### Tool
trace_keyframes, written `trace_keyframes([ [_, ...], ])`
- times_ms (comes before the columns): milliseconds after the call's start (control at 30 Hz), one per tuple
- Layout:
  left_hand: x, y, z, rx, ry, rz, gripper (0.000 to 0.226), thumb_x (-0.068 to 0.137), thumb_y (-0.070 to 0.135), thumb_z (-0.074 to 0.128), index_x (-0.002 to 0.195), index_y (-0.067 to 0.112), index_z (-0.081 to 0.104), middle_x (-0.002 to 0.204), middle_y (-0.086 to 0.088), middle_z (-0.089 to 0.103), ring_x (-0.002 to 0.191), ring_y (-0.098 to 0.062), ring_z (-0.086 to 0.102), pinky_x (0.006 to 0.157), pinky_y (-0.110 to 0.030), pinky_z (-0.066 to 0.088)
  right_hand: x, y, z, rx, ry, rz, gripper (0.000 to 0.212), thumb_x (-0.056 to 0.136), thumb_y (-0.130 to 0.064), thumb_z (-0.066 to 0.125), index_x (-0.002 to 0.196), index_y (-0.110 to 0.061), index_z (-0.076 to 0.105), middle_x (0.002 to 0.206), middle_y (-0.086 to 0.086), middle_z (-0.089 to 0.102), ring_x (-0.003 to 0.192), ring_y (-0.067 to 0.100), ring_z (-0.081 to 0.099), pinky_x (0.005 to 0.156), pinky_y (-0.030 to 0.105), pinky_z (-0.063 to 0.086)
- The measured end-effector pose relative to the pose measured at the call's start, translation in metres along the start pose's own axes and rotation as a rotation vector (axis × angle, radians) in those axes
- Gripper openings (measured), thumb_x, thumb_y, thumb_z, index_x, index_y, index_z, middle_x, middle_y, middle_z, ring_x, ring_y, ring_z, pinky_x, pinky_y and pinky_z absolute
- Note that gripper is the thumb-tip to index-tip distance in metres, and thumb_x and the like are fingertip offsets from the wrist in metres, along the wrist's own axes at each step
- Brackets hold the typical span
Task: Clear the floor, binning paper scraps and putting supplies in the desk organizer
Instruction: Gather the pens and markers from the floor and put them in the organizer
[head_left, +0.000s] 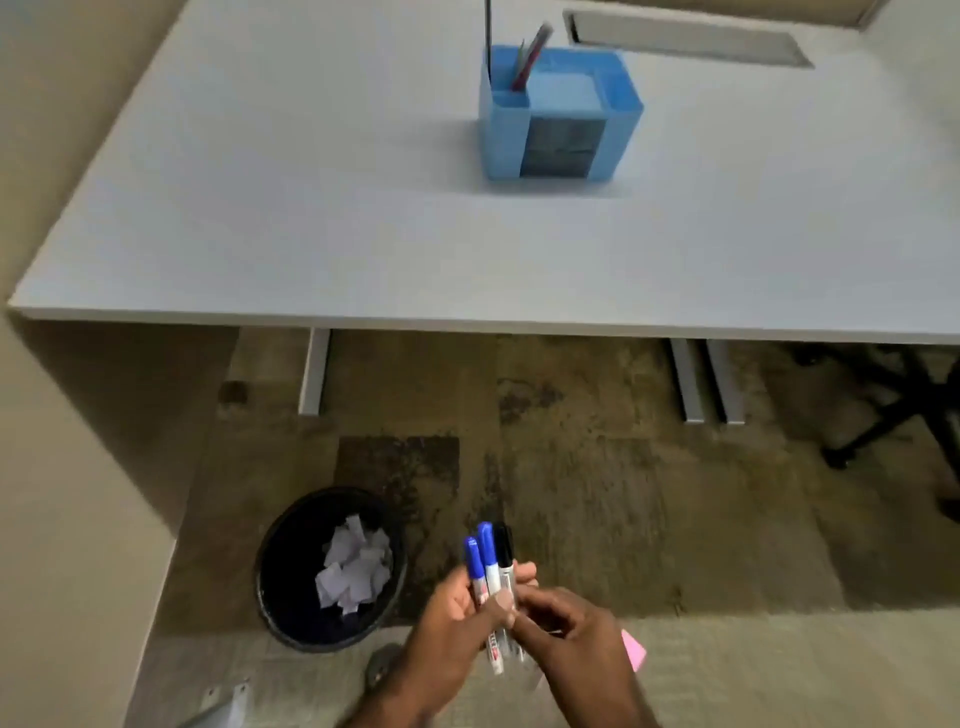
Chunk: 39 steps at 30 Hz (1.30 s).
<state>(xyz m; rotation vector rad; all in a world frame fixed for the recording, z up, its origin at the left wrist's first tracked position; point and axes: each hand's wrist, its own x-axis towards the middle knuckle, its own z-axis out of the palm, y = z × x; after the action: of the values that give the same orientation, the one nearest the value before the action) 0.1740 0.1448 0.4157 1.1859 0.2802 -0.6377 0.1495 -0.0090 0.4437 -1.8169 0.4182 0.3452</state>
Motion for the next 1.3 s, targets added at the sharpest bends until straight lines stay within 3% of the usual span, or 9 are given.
trace_keyframes([
  [133, -0.018, 0.067, 0.002, 0.066, -0.022, 0.076, 0.054, 0.085, 0.027, 0.074, 0.131, 0.003, 0.059, 0.128, -0.013, 0.073, 0.122, -0.033, 0.069, 0.104, -0.044, 0.055, -0.012, -0.062, -0.001, -0.018, 0.048, -0.089, 0.035, 0.076, -0.013, 0.094, 0.091, -0.044, 0.085, 0.088, 0.002, 0.080, 0.086, 0.020, 0.079, 0.085, 0.040, 0.064],
  [300, -0.033, 0.138, 0.000, 0.122, -0.081, 0.158, 0.046, 0.093, 0.016, 0.067, 0.137, 0.007, 0.055, 0.131, -0.012, 0.072, 0.125, -0.030, 0.068, 0.107, -0.043, 0.055, -0.021, -0.138, -0.002, 0.004, 0.069, -0.140, 0.031, 0.077, -0.009, 0.092, 0.094, -0.035, 0.087, 0.090, 0.000, 0.082, 0.089, 0.016, 0.079, 0.088, 0.044, 0.063],
  [500, -0.041, 0.207, 0.010, 0.254, -0.146, 0.248, 0.038, 0.101, 0.021, 0.064, 0.138, 0.025, 0.057, 0.134, -0.001, 0.071, 0.126, -0.020, 0.067, 0.105, -0.040, 0.055, -0.019, -0.198, -0.012, 0.095, 0.090, -0.182, 0.027, 0.078, -0.013, 0.091, 0.094, -0.034, 0.087, 0.094, -0.006, 0.082, 0.090, 0.006, 0.079, 0.078, 0.019, 0.061],
  [667, -0.027, 0.248, 0.029, 0.342, -0.164, 0.292, 0.034, 0.101, 0.028, 0.064, 0.134, 0.034, 0.059, 0.134, 0.006, 0.070, 0.124, -0.014, 0.068, 0.098, -0.031, 0.058, 0.000, -0.223, -0.032, 0.086, 0.096, -0.192, 0.030, 0.082, -0.022, 0.088, 0.098, -0.047, 0.082, 0.100, -0.014, 0.081, 0.096, 0.002, 0.076, 0.083, 0.025, 0.063],
  [767, -0.009, 0.269, 0.044, 0.390, -0.170, 0.320, 0.034, 0.102, 0.028, 0.062, 0.134, 0.036, 0.057, 0.132, 0.012, 0.071, 0.123, -0.009, 0.067, 0.098, -0.032, 0.057, 0.020, -0.239, -0.048, 0.063, 0.100, -0.212, 0.030, 0.084, -0.027, 0.086, 0.097, -0.053, 0.080, 0.102, -0.019, 0.079, 0.097, -0.001, 0.075, 0.082, 0.024, 0.063],
  [933, 0.045, 0.315, 0.074, 0.435, -0.145, 0.385, 0.032, 0.104, 0.030, 0.058, 0.135, 0.039, 0.055, 0.130, 0.019, 0.070, 0.121, -0.005, 0.068, 0.103, -0.033, 0.057, 0.071, -0.278, -0.085, 0.077, 0.133, -0.283, 0.023, 0.083, -0.032, 0.084, 0.103, -0.042, 0.081, 0.101, -0.022, 0.080, 0.095, -0.002, 0.076, 0.075, 0.013, 0.060],
  [1067, 0.099, 0.362, 0.101, 0.459, -0.108, 0.472, 0.033, 0.106, 0.026, 0.056, 0.136, 0.039, 0.056, 0.131, 0.016, 0.070, 0.122, -0.009, 0.068, 0.104, -0.036, 0.057, 0.129, -0.317, -0.121, 0.049, 0.124, -0.370, 0.022, 0.089, -0.037, 0.080, 0.109, -0.043, 0.079, 0.102, -0.024, 0.079, 0.094, -0.002, 0.075, 0.076, 0.016, 0.059],
  [1200, 0.156, 0.413, 0.131, 0.492, -0.063, 0.521, 0.030, 0.106, 0.028, 0.054, 0.124, 0.052, 0.060, 0.129, 0.018, 0.071, 0.116, -0.009, 0.070, 0.098, -0.038, 0.060, 0.194, -0.356, -0.159, 0.043, 0.147, -0.460, 0.019, 0.091, -0.034, 0.079, 0.108, -0.044, 0.080, 0.099, -0.024, 0.079, 0.092, 0.001, 0.075, 0.075, 0.012, 0.058],
  [1300, 0.197, 0.448, 0.154, 0.503, -0.041, 0.541, 0.030, 0.106, 0.028, 0.054, 0.130, 0.045, 0.059, 0.129, 0.018, 0.071, 0.117, -0.009, 0.070, 0.098, -0.039, 0.060, 0.239, -0.382, -0.189, 0.054, 0.127, -0.501, 0.020, 0.093, -0.032, 0.078, 0.106, -0.047, 0.079, 0.099, -0.023, 0.079, 0.092, 0.002, 0.076, 0.074, 0.009, 0.056],
])
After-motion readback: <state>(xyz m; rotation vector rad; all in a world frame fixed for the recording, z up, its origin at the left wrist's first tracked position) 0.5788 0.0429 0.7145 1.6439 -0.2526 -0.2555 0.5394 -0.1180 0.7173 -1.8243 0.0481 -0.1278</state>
